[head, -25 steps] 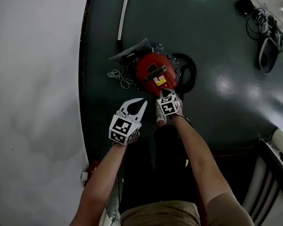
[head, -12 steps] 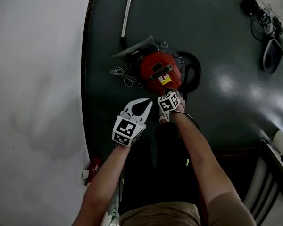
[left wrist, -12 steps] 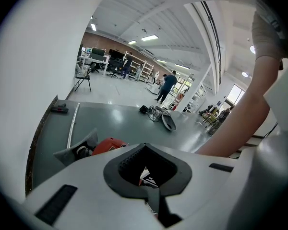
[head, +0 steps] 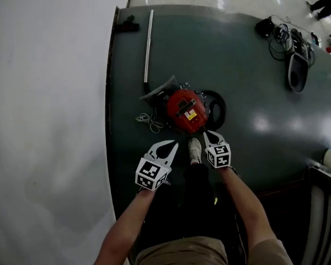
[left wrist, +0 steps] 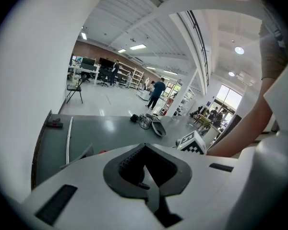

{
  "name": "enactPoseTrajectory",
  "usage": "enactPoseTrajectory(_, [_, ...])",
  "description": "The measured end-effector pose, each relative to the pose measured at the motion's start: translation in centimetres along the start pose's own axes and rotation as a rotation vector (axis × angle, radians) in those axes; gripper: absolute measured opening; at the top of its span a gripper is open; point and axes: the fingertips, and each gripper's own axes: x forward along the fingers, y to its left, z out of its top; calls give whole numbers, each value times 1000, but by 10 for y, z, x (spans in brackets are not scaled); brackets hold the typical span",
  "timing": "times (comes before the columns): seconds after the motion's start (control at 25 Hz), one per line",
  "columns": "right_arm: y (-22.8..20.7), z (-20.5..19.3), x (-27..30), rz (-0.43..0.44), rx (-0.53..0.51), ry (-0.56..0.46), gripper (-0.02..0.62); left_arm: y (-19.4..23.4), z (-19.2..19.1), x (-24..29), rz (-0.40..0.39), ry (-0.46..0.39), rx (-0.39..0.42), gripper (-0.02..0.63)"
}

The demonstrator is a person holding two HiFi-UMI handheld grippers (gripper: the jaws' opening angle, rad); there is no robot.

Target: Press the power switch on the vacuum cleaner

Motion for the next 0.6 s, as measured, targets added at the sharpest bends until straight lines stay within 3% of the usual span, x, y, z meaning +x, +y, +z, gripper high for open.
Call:
enactPoseTrajectory(0.12, [34,50,-95,-30,87,-145,12,-40,40,-63,-15,-32,44,5])
enactPoseTrajectory(0.28, [114,106,-228,-8,136,-324,12,-114,82,-162,-83,-80,114,5])
enactPoseTrajectory(0.44, [184,140,-330,-7,93,-475,12,-159,106,-237,-149,-168,180,5])
enactPoseTrajectory(0.6, [235,155,-412,-4,36,-575,12,-183,119,-297,-179,-251,187,5])
